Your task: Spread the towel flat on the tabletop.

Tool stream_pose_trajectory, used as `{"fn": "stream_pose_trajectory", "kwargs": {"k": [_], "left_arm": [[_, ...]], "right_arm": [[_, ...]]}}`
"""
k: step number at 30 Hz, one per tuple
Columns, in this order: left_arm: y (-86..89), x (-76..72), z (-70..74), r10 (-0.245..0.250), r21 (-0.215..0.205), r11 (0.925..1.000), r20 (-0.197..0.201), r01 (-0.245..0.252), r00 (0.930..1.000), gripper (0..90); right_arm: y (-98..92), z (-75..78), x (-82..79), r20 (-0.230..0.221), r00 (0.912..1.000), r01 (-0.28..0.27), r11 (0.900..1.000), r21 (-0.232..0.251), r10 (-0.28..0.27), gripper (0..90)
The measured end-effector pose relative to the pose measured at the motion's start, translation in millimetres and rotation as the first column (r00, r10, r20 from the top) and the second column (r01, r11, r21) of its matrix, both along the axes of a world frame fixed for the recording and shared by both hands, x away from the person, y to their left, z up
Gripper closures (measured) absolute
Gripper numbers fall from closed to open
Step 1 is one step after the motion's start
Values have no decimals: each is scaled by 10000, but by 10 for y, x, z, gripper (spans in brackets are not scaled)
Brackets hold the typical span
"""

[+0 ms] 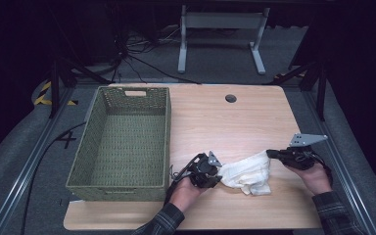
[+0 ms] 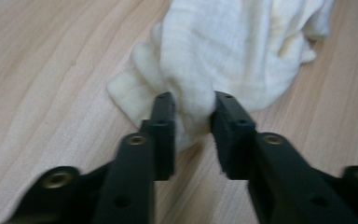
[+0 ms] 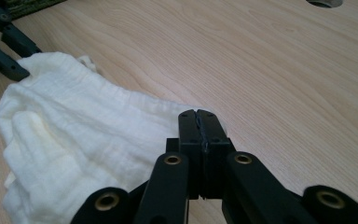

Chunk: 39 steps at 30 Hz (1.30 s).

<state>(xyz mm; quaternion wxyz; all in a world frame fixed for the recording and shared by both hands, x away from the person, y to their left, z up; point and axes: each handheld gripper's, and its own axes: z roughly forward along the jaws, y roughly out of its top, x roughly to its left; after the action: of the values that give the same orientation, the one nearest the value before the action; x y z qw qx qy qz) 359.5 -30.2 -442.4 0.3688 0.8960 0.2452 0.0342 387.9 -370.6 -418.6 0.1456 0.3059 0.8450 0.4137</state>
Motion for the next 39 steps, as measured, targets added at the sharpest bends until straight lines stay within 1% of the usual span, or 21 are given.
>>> {"fn": "stream_pose_trajectory", "kwargs": {"k": [2, 5, 6, 8, 10, 14, 15, 17, 18, 20, 21, 23, 24, 25, 26, 29, 32, 34, 35, 37, 39], "left_arm": [[19, -23, 73, 28, -260, 9997, 171, -24, 9998, 831], [48, -61, 201, 98, -673, 9977, 510, -64, 9986, 839], [58, -82, 272, 163, -892, 9960, 731, -97, 9972, 840], [79, -116, 396, 179, -1060, 9943, 1106, -62, 9937, 841], [103, -152, 523, 244, -1357, 9907, 1290, -67, 9913, 841], [118, -210, 723, 316, -1575, 9875, 1629, -56, 9861, 842], [106, -211, 787, 339, -1462, 9892, 1854, -66, 9821, 841], [70, -149, 825, 440, -1314, 9911, 1834, -198, 9821, 841], [70, -149, 825, 440, -1314, 9911, 1834, -198, 9821, 841], [8, -22, 807, 640, -1096, 9929, 1739, -453, 9827, 841], [-55, 105, 733, 798, -826, 9943, 1554, -675, 9846, 841], [-115, 238, 632, 930, -565, 9947, 1346, -860, 9865, 840], [-115, 238, 632, 930, -565, 9947, 1346, -860, 9865, 840], [-187, 366, 518, 1088, -392, 9937, 1069, -1051, 9883, 840], [-187, 366, 518, 1088, -392, 9937, 1069, -1051, 9883, 839], [-268, 522, 390, 1268, -126, 9919, 776, -1262, 9889, 837], [-327, 652, 260, 1539, -99, 9881, 561, -1536, 9865, 816], [-334, 685, 211, 1649, -44, 9863, 523, -1649, 9849, 757], [-330, 680, 205, 1694, -23, 9855, 530, -1695, 9841, 725], [-302, 653, 228, 1722, -45, 9850, 637, -1723, 9830, 668], [-270, 600, 270, 1662, -165, 9861, 682, -1655, 9837, 626]], "right_arm": [[-8, 17, -14, 39, 10000, -2, 10000, 31, 1, 900], [-24, 47, -42, 141, 9999, 39, 9999, 98, -41, 900], [-33, 61, -50, 183, 9998, 63, 9999, 134, -65, 900], [-55, 97, -70, 285, 9996, 84, 9997, 232, -90, 900], [-83, 152, -94, 418, 9991, 103, 9990, 433, -121, 900], [-109, 254, -140, 683, 9976, 66, 9977, 672, -112, 900], [-108, 278, -150, 744, 9972, 38, 9974, 714, -91, 900], [-101, 304, -148, 901, 9958, 76, 9978, 653, -135, 900], [-100, 297, -133, 909, 9957, 135, 9983, 563, -186, 900], [-100, 271, -99, 907, 9954, 263, 9988, 403, -298, 900], [-109, 229, -52, 808, 9958, 394, 9987, 330, -420, 900], [-119, 179, 0, 744, 9954, 589, 9982, 146, -599, 900], [-119, 179, 0, 744, 9954, 589, 9982, 146, -599, 900], [-128, 123, 63, 701, 9943, 819, 9966, -122, -809, 900], [-128, 123, 63, 701, 9943, 819, 9966, -122, -809, 900], [-151, 39, 158, 558, 9920, 1151, 9927, -350, -1131, 900], [-155, -61, 233, 354, 9902, 1372, 9890, -559, -1353, 900], [-165, -131, 267, 305, 9869, 1606, 9836, -823, -1586, 869], [-176, -147, 274, 242, 9870, 1600, 9840, -787, -1586, 790], [-210, -145, 279, 97, 9855, 1695, 9836, -614, -1693, 724], [-241, -109, 250, -6, 9864, 1640, 9862, -232, -1641, 717]]}}
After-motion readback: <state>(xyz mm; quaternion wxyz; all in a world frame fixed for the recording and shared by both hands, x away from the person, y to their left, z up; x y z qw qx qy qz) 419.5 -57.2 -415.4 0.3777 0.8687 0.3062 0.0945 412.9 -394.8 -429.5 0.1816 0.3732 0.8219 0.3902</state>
